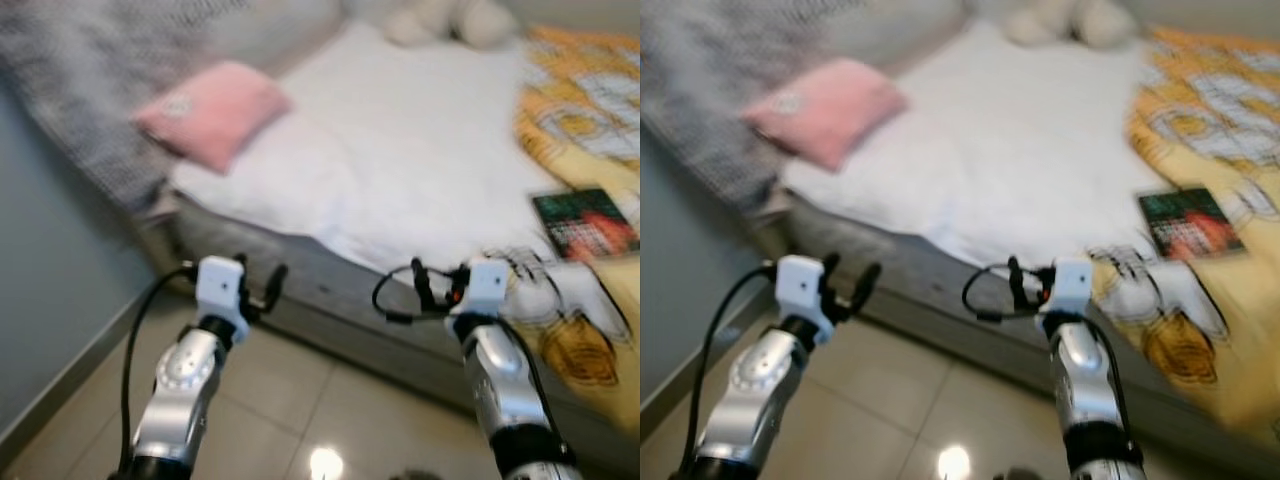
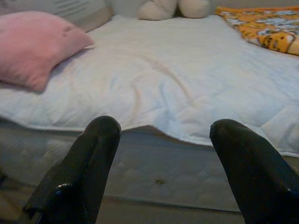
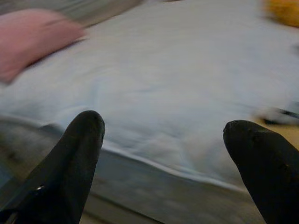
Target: Clean up the room
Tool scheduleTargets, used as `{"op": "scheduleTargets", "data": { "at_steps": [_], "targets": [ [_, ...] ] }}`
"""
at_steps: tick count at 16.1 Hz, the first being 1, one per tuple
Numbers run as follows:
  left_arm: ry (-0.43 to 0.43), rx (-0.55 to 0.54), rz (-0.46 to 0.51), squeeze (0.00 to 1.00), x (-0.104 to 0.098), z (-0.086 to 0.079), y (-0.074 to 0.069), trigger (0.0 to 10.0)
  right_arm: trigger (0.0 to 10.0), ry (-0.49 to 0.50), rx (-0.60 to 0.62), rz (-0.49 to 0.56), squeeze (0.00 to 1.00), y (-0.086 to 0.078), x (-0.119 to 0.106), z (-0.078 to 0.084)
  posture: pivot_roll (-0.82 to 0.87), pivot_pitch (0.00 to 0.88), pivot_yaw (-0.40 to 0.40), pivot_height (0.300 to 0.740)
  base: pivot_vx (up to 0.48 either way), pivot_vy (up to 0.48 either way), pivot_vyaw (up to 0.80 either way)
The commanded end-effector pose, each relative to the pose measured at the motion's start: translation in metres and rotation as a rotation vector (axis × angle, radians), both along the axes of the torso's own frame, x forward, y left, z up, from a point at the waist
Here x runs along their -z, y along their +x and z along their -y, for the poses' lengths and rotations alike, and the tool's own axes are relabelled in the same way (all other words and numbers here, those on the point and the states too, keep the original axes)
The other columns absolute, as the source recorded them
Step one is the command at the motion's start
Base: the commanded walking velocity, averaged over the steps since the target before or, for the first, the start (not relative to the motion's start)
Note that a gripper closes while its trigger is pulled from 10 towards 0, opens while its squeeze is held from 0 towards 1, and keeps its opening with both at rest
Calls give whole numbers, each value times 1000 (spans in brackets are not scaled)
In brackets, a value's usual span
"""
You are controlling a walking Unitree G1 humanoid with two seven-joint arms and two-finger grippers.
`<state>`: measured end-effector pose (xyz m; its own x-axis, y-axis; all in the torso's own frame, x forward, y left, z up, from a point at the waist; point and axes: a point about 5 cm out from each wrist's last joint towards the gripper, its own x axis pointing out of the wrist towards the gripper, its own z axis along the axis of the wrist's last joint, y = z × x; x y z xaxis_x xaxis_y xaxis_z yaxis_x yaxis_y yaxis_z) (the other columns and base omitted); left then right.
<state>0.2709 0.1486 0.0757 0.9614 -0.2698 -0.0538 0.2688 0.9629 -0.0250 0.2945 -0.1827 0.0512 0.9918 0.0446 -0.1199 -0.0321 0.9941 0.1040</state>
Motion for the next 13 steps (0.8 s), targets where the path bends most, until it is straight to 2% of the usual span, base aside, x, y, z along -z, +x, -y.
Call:
{"op": "scheduleTargets", "data": {
  "at_steps": [1, 3, 4, 6, 10, 11, 13],
  "targets": [
    [-32, -60, 58, 0, -9, -5, 0, 10000, 10000, 1, 91, 71, 0, -3, -11, 20, -153, 0, 110, 731, 0, 0, -744],
    [-46, -90, 95, 0, -15, -9, -4, 10000, 10000, -26, 112, 105, 0, -6, -16, 28, -151, 0, 108, 731, 0, 0, -744],
    [-39, -75, 123, 0, -23, -7, -8, 10000, 10000, -79, 97, 158, 0, -10, -26, 32, -147, 0, 105, 731, 0, 0, -756],
    [-46, -98, 151, 0, -30, -9, -8, 10000, 10000, -123, 66, 195, 0, -16, -33, 33, -141, 0, 97, 731, 0, 0, -756],
    [-52, -114, 138, 0, -25, -6, -11, 10000, 10000, -177, 4, 254, 0, -19, -41, 20, -141, 0, 88, 731, 0, 0, -752],
    [-43, -119, 129, 0, -24, -6, -11, 10000, 10000, -173, -5, 246, 0, -19, -41, 16, -141, 0, 88, 731, 0, 0, 0],
    [-55, -138, 103, 0, -21, -6, -8, 10000, 10000, -144, -14, 189, 0, -13, -36, 10, -146, 0, 94, 731, 0, -435, 0]
  ]
}}
